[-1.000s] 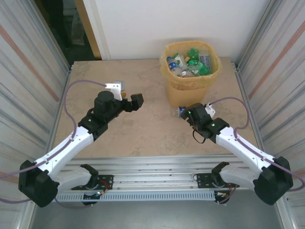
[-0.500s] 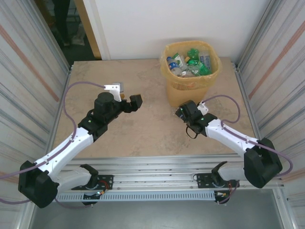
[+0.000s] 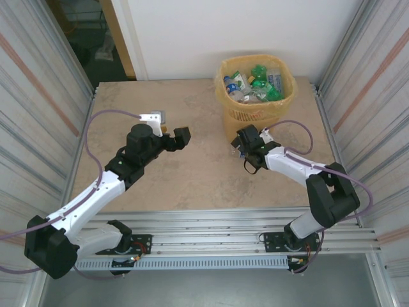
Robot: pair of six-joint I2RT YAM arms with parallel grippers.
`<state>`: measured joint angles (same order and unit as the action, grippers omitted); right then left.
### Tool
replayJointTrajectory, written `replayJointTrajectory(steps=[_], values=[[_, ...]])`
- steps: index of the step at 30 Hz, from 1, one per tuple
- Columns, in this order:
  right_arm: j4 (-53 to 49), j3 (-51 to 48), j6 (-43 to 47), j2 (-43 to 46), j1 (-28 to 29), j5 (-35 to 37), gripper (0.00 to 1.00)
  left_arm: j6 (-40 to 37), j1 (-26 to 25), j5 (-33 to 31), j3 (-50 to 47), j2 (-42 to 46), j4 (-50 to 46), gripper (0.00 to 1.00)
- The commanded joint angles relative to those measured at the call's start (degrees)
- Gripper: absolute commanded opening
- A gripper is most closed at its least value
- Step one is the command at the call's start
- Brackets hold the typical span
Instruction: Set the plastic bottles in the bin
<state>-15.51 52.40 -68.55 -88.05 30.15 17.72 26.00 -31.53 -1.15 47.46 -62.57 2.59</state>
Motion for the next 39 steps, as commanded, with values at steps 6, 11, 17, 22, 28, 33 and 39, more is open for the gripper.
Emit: replayJointTrajectory(steps=[6, 11, 17, 22, 28, 33, 39], values=[[0.63, 3.05, 0.93, -5.57, -1.32, -1.46, 0.98, 0.63, 0.5, 0.18, -0.27, 0.45, 0.32, 0.99], [0.6, 3.78, 2.82, -8.05, -1.94, -1.56, 0.98, 0.57, 0.52, 0.24, -0.27, 0.58, 0.36, 0.99], [-0.16, 4.5, 3.52, -10.46, -2.37, -1.33, 0.98, 0.53, 0.66, 0.62, 0.24, -0.01, 0.47, 0.99], [-0.08, 4.47, 4.04, -11.51, -3.12, -1.83, 0.98, 0.64, 0.65, 1.1, 0.42, -0.48, 0.59, 0.99], [-0.22, 3.96, 4.37, -12.4, -3.74, -2.28, 0.98, 0.9, 0.59, 1.35, 0.61, -0.89, 0.72, 0.99], [-0.07, 2.48, 4.48, -11.69, -4.13, -2.25, 0.99, 1.34, 0.59, 1.58, 0.44, -1.0, 0.82, 0.99], [-0.57, 0.36, 4.79, -8.61, -4.23, -1.41, 0.95, 1.95, 0.66, 1.75, 0.18, -0.93, 1.03, 0.99]])
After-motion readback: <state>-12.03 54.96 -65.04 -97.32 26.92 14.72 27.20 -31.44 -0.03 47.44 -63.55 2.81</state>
